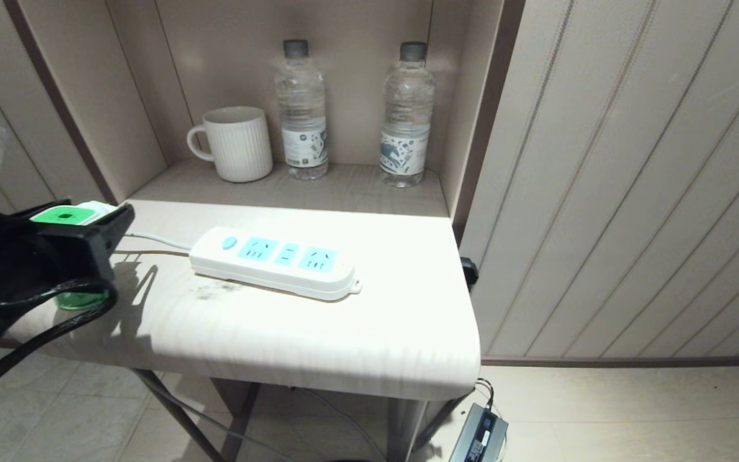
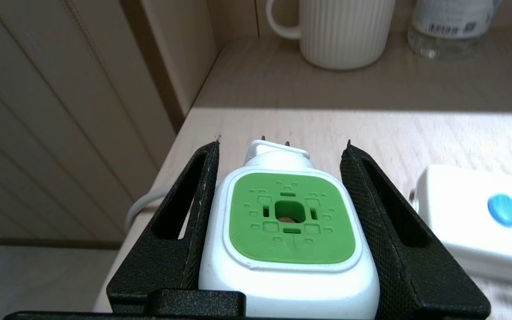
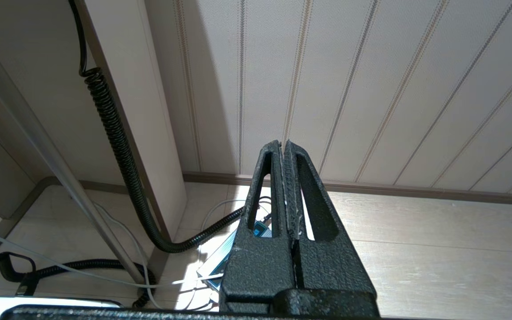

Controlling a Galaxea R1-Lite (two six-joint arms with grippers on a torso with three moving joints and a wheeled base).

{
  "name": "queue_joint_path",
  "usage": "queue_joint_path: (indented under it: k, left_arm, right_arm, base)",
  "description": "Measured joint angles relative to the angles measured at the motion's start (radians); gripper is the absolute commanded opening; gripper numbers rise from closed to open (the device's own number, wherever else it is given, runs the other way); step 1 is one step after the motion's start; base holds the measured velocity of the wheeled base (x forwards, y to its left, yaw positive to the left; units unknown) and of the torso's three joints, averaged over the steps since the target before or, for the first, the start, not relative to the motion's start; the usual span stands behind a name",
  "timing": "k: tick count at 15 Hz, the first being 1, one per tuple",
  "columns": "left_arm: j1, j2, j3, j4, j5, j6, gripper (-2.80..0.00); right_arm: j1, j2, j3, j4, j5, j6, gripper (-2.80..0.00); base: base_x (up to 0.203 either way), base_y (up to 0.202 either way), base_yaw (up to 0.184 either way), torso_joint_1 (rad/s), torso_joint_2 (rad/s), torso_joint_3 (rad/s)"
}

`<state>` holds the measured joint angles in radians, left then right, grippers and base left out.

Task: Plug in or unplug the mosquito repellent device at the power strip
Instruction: Insert the plug into the socket

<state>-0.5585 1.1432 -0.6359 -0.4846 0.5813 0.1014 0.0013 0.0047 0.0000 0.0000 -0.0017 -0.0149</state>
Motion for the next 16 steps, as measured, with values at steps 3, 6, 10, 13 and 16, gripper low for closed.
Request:
queue_joint_path:
  k: [3,6,10,13,16]
  left_arm:
    - [0.02,-0.193,-0.091,0.346,0.0,0.011,-2.8]
    - [0.103,-0.328,-0.187,0.623,0.009,0.04,-2.8]
    - [0.172,-0.376,-0.296,0.885,0.007,0.022,-2.8]
    - [0.169,-0.353,-0.408,1.068,0.003,-0.074,-2.8]
    - [0.132,-0.308,-0.492,1.204,-0.034,-0.183,-2.8]
  right_arm:
    - [0.0,0.0,0.0,0.0,0.0,0.0,-2.8]
    - [0.0,0.0,0.0,0.0,0.0,0.0,-2.8]
    - [0.0,0.0,0.0,0.0,0.0,0.0,-2.8]
    - [0.0,0.0,0.0,0.0,0.0,0.0,-2.8]
    - [0.0,0.0,0.0,0.0,0.0,0.0,-2.8]
  base:
    - [0.0,0.0,0.0,0.0,0.0,0.0]
    - [0.0,0.0,0.0,0.0,0.0,0.0]
    - [0.0,0.0,0.0,0.0,0.0,0.0]
    - [0.0,0.0,0.0,0.0,0.0,0.0]
    - [0.0,0.0,0.0,0.0,0.0,0.0]
